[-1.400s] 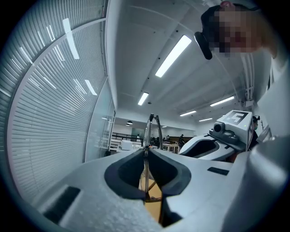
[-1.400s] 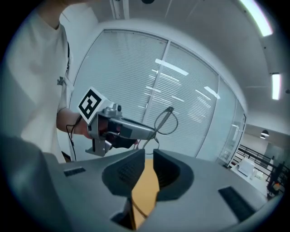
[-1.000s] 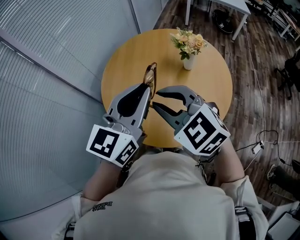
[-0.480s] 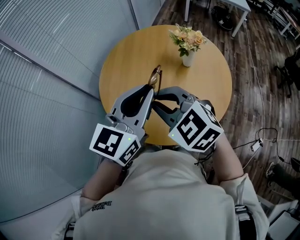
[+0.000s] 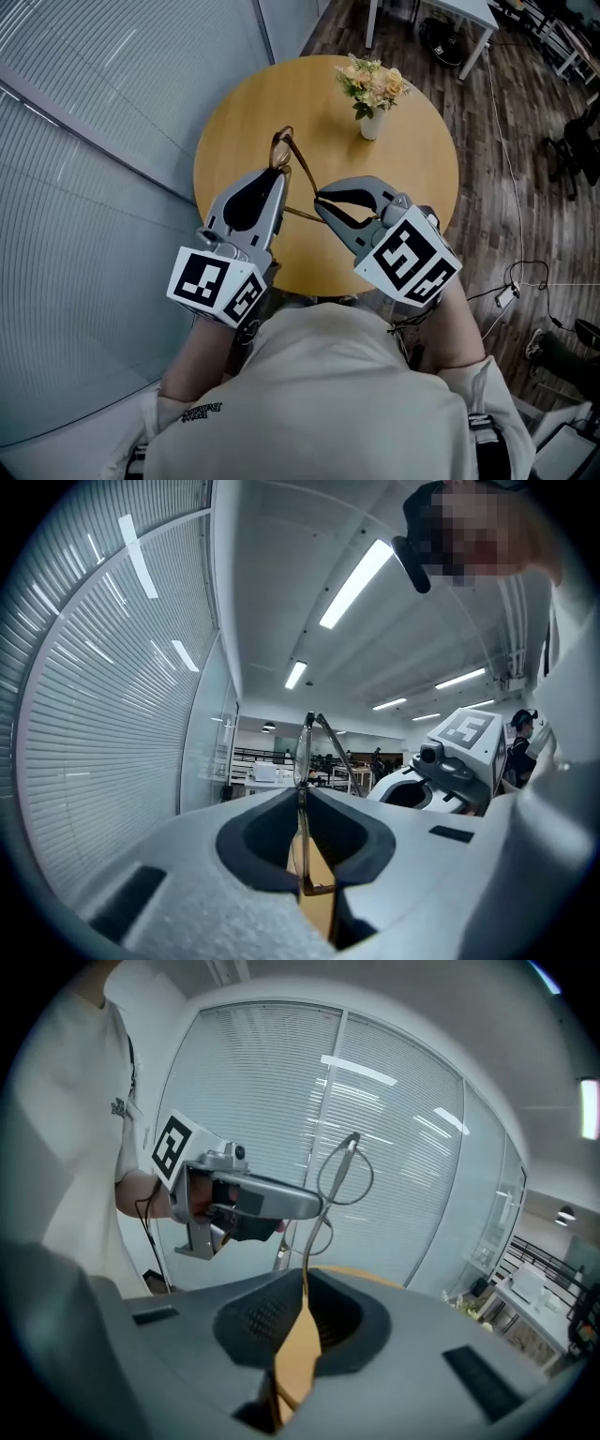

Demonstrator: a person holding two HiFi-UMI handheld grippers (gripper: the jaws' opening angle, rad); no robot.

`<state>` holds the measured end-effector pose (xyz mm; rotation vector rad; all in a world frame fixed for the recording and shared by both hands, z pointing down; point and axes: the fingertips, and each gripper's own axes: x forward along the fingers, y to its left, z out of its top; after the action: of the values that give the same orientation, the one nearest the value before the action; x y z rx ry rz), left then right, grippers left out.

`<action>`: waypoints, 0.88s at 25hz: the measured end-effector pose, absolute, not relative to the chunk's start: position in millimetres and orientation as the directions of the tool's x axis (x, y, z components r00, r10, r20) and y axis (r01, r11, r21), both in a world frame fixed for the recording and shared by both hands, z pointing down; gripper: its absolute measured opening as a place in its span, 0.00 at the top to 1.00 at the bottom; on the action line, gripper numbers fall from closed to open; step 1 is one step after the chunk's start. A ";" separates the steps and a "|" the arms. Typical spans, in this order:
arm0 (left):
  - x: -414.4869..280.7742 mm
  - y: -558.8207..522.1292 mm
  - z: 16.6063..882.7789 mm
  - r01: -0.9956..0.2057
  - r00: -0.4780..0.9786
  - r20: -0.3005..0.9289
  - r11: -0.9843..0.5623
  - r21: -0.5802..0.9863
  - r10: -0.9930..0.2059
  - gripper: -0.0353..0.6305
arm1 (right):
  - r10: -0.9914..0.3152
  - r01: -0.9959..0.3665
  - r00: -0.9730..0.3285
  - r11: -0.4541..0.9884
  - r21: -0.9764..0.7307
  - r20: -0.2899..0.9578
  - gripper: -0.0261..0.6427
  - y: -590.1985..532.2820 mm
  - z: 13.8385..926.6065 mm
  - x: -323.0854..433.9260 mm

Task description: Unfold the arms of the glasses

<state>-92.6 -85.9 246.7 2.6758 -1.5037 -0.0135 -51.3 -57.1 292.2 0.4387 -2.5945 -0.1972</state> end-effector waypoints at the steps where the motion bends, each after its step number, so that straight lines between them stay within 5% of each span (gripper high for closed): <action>1: -93.9 -86.4 246.1 -0.855 0.517 0.026 -0.515 0.066 -0.855 0.88 | -0.347 -0.276 -0.824 0.936 0.218 0.448 0.90 -58.3 289.7 -47.8; 22: -107.3 -98.7 270.9 -0.869 0.440 0.128 -0.457 -0.187 -0.889 0.88 | -0.504 -0.405 -0.736 0.863 0.303 0.451 0.90 -92.7 272.6 5.6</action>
<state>-107.3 -98.7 270.9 2.7435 -1.6799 0.3371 5.6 -92.7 272.6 0.6614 -2.5015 -0.2501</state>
